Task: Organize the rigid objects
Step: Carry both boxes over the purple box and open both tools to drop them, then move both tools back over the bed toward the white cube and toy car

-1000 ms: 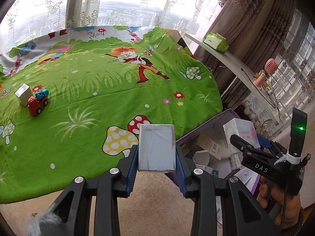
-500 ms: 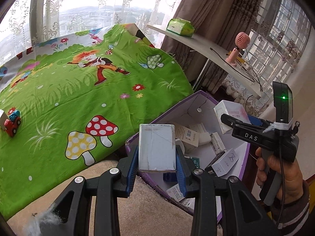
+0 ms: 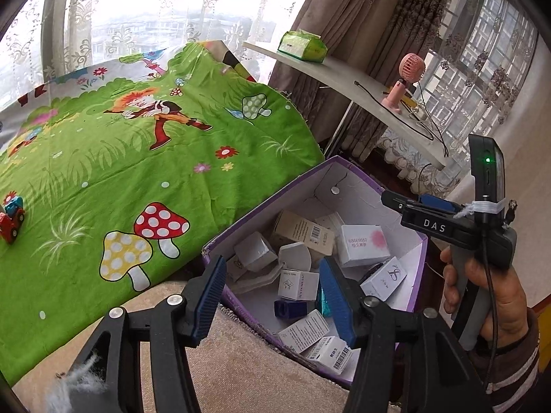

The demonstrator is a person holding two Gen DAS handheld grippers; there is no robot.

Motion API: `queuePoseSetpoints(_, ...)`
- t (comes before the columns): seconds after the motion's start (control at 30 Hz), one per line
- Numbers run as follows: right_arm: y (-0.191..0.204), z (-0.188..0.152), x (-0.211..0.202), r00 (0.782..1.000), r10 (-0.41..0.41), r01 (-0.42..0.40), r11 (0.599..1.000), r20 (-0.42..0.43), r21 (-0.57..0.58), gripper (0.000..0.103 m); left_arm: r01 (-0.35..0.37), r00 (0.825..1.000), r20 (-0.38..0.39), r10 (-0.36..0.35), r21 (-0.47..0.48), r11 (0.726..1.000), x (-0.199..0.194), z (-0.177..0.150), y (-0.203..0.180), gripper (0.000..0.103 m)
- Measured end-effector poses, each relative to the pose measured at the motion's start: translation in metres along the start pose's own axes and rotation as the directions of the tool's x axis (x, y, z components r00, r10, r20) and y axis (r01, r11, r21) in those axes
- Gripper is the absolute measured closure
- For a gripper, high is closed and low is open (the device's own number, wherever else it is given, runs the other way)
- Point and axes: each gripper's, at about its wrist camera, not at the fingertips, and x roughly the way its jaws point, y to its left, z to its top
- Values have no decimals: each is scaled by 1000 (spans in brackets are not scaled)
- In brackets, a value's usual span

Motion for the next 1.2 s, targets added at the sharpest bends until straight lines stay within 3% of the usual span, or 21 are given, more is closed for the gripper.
queuePoseSetpoints(0.57, 12, 0, -1, 998, 56, -56, 998, -4, -10, 7, -2, 1000, 8, 2, -78, 997, -4, 0, 17, 46)
queuePoseSetpoints(1.2, 72, -1, -5, 988, 152, -155, 982, -28, -108, 7, -75, 996, 33, 81, -170, 983, -19, 1, 54, 46)
